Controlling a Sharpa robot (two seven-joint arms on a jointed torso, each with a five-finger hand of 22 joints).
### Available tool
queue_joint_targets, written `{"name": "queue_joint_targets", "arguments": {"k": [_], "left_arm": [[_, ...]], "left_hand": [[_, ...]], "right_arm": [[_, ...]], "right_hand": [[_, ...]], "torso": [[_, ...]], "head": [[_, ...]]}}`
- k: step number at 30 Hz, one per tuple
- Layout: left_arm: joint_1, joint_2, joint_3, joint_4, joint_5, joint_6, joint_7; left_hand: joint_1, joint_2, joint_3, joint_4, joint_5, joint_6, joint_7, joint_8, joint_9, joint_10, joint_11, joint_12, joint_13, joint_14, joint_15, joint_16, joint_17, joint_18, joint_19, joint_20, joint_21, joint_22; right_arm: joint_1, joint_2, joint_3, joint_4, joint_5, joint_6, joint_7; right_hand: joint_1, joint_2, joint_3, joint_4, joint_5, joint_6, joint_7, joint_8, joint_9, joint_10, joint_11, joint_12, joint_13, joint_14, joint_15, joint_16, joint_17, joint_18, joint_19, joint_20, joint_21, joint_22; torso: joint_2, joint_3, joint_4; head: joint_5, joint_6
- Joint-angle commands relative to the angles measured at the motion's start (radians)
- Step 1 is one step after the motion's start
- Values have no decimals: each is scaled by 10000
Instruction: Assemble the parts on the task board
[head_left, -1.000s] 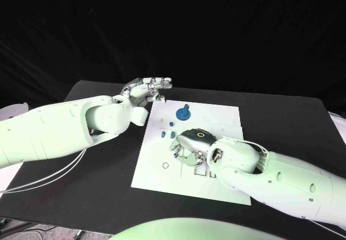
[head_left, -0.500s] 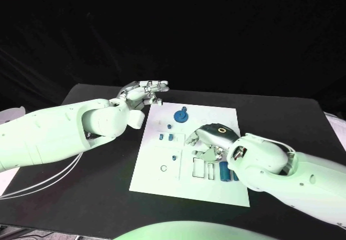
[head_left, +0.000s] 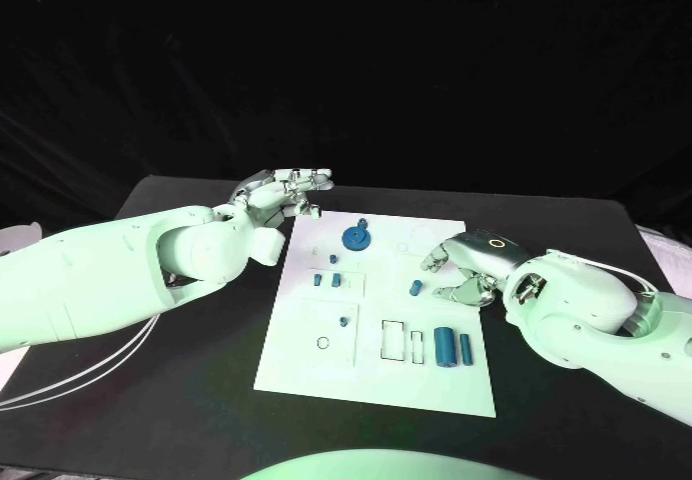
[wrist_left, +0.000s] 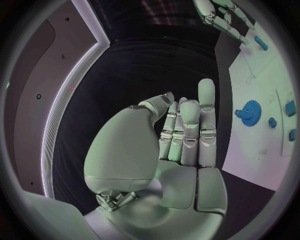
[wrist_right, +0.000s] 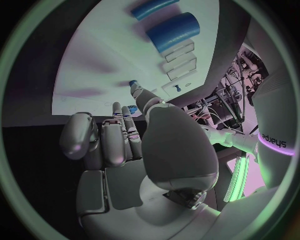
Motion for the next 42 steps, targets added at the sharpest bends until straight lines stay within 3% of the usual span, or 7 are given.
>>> {"name": "queue_joint_targets", "arguments": {"k": [1,14,25,31,36,42], "left_arm": [[5,19,2,20,-83,237,35],[4,27,-2,9,-86,259,24],[4,24,-3,10,-86,280,8],[5,23,-4,9,-86,286,1],[5,22,-4,-2,-86,281,-9],[5,25,-4,-13,-86,281,-17]], "left_hand": [[-20,-46,1,-79,48,-80,-6,-4,-10,-68,2,46,-14,-85,5,-36,-17,99,-22,-19,-55,-15],[-20,-46,1,-79,48,-80,-6,-4,-10,-68,2,46,-14,-85,5,-36,-17,99,-22,-19,-55,-15],[-20,-46,1,-79,48,-80,-6,-4,-10,-68,2,46,-14,-85,5,-36,-17,99,-22,-19,-55,-15],[-20,-46,1,-79,48,-80,-6,-4,-10,-68,2,46,-14,-85,5,-36,-17,99,-22,-19,-55,-15],[-20,-46,1,-79,48,-80,-6,-4,-10,-68,2,46,-14,-85,5,-36,-17,99,-22,-19,-55,-15],[-20,-46,1,-79,48,-80,-6,-4,-10,-68,2,46,-14,-85,5,-36,-17,99,-22,-19,-55,-15]], "right_arm": [[6,26,2,-40,-287,359,-213],[-66,506,-34,-346,-195,360,103],[-114,842,-66,-546,-75,433,291],[-134,899,-77,-589,-32,566,331],[-145,917,-81,-605,-29,637,346],[-150,927,-83,-640,-208,453,277]], "right_hand": [[158,33,-76,17,-39,37,-71,-2,9,50,-75,97,19,405,-72,-61,-14,134,5,-46,-59,-7],[366,363,91,171,-123,324,-100,9,18,718,-128,424,7,430,-14,-35,-11,120,66,-7,-47,25],[426,465,414,260,-176,557,-32,38,32,1183,-112,479,-12,435,68,1,-1,116,96,72,-35,39],[439,534,666,319,-200,965,25,144,84,1659,-208,527,9,443,-1,49,34,116,130,36,-3,85],[457,586,830,339,-210,1366,-21,275,149,2083,-306,556,29,456,-78,108,91,104,172,-37,45,159],[723,846,1128,169,-397,1848,-97,458,274,2580,-443,583,72,473,-203,193,189,82,232,-158,123,285]], "torso": [[-11,-14,18],[7,-22,22],[-6,-21,14],[-2,-15,10],[0,-12,9],[-1,-13,15]], "head": [[-20,6],[-19,1],[30,-44],[39,-70],[41,-78],[29,-88]]}}
